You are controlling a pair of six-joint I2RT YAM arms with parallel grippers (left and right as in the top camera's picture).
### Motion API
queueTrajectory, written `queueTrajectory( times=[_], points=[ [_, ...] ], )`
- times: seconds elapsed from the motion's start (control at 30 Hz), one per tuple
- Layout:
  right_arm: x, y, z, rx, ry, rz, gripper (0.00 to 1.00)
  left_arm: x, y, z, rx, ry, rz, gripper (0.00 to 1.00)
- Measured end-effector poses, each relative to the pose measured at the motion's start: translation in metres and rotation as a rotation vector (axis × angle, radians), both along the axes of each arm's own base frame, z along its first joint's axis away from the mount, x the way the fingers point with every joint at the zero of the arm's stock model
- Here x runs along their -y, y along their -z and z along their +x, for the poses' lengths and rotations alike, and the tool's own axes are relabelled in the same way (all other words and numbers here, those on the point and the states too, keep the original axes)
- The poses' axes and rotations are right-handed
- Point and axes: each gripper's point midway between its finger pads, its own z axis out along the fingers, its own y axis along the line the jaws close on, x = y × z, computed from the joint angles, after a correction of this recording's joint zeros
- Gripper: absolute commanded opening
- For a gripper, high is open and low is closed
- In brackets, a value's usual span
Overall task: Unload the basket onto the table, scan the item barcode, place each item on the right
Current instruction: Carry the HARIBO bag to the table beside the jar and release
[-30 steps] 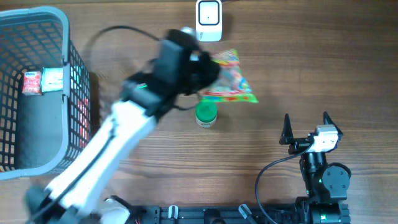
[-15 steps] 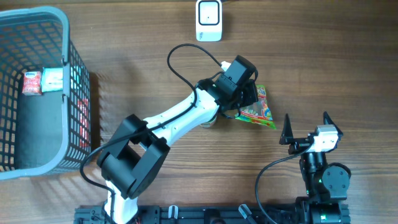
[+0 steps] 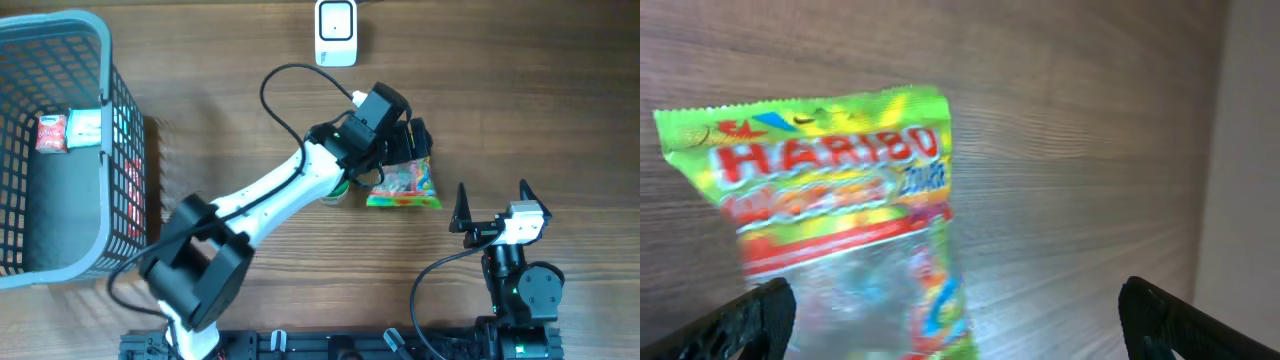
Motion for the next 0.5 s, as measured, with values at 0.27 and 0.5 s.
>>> queueTrajectory(
  times=[0.27,0.5],
  points=[
    [0.000,0.000,0.000,0.000,0.000,0.000,1.00,-0.033,-0.104,-0.026,0.152,0.033,-0.039,0.99],
    [0.000,0.000,0.000,0.000,0.000,0.000,1.00,-0.082,-0.147,-0.047,0.241,0.003,0.032,0.99]
  ],
)
